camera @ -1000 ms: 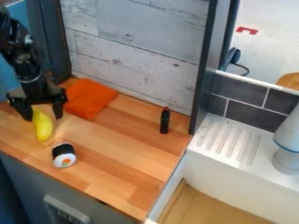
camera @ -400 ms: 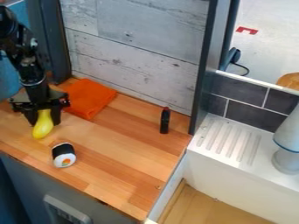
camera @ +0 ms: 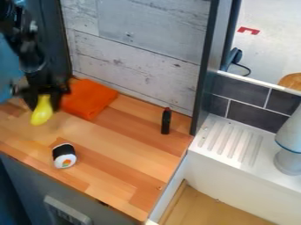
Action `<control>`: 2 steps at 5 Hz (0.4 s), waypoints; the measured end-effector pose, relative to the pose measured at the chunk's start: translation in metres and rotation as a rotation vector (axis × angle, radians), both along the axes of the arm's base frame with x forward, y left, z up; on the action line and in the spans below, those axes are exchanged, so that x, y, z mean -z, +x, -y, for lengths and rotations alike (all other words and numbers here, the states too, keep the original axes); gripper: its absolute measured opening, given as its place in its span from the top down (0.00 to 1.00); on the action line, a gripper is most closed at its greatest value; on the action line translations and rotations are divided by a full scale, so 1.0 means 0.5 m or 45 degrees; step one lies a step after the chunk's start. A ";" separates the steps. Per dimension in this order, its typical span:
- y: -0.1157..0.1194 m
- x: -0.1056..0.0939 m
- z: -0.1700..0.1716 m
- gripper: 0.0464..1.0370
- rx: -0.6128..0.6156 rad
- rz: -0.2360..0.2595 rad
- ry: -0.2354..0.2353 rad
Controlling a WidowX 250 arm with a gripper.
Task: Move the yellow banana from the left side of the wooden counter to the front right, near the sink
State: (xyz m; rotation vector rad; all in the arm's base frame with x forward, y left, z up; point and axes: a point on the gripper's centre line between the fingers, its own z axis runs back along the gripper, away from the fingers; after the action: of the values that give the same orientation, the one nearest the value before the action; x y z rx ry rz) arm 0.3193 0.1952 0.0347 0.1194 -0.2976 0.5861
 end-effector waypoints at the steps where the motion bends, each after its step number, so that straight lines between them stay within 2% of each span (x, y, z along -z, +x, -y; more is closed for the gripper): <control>1: 0.052 -0.067 0.095 0.43 0.216 0.099 0.018; 2: 0.078 -0.089 0.196 0.43 0.413 0.118 -0.004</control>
State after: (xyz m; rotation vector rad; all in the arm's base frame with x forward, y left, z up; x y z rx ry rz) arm 0.3582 0.0974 0.0792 0.0390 -0.3970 0.2710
